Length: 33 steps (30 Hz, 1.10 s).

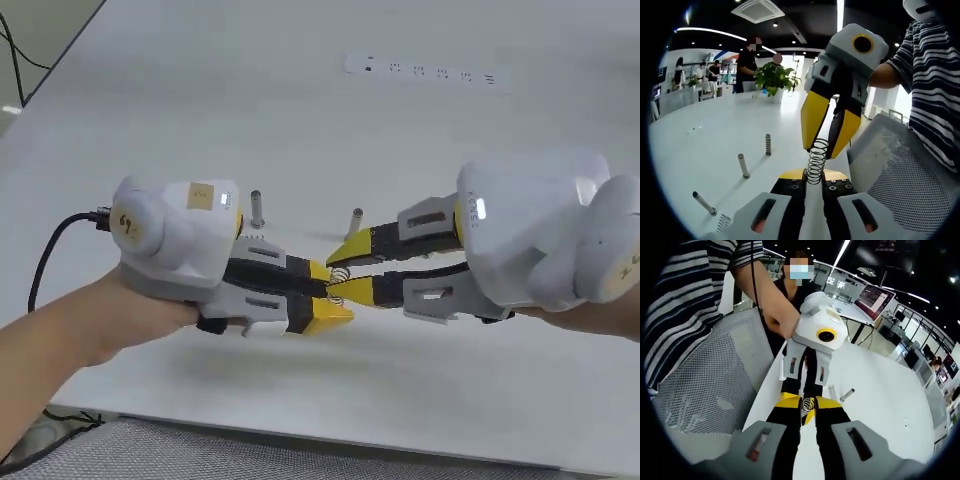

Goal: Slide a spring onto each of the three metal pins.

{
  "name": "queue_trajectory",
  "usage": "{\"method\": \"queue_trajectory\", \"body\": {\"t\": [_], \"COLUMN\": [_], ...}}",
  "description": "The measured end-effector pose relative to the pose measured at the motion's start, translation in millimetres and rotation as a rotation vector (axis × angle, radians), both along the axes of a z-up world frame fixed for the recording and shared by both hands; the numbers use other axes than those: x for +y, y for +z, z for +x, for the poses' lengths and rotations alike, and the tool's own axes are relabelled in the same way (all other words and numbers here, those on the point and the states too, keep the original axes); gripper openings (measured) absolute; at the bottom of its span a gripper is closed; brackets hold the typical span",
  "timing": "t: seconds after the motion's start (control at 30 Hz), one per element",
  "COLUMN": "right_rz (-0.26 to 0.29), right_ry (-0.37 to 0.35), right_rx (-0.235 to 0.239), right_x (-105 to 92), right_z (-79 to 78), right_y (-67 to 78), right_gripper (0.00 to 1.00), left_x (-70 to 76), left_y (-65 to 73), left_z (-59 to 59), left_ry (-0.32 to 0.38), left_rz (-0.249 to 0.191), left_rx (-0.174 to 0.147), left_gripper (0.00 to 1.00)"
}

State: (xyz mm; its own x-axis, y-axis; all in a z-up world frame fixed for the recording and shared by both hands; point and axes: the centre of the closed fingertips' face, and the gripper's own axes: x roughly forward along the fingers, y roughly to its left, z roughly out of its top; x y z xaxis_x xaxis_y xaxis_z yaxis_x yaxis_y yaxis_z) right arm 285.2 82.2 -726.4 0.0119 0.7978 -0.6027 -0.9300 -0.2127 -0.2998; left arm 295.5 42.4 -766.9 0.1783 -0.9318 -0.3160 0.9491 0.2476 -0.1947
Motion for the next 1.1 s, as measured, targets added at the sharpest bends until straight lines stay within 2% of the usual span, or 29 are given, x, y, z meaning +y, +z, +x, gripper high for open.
{"method": "queue_trajectory", "body": {"t": [0.17, 0.23, 0.5, 0.7, 0.83, 1.1], "right_rz": [-0.002, -0.005, -0.006, -0.014, -0.023, -0.028], "right_ry": [0.001, 0.003, 0.003, 0.009, 0.014, 0.016], "right_rx": [-0.006, -0.005, -0.014, -0.029, -0.037, -0.047], "right_x": [-0.2, -0.3, -0.4, 0.2, -0.2, -0.7], "right_z": [1.4, 0.9, 1.8, 1.6, 1.1, 1.2], "right_y": [1.2, 1.0, 0.6, -0.5, -1.4, -1.4], "right_gripper": [0.11, 0.11, 0.11, 0.11, 0.11, 0.11], "left_x": [-1.4, -1.9, -1.0, -0.3, 0.1, 2.1], "left_y": [1.0, 0.8, 4.3, 3.5, 2.4, 2.4], "left_z": [1.1, 0.8, 4.1, 4.7, 4.7, 6.1], "left_ry": [0.006, 0.004, 0.019, 0.024, 0.030, 0.053], "left_rz": [-0.004, -0.001, -0.019, -0.014, -0.010, -0.006], "left_rx": [0.012, 0.003, 0.017, 0.022, 0.029, 0.020], "left_gripper": [0.09, 0.09, 0.10, 0.13, 0.16, 0.23]}}
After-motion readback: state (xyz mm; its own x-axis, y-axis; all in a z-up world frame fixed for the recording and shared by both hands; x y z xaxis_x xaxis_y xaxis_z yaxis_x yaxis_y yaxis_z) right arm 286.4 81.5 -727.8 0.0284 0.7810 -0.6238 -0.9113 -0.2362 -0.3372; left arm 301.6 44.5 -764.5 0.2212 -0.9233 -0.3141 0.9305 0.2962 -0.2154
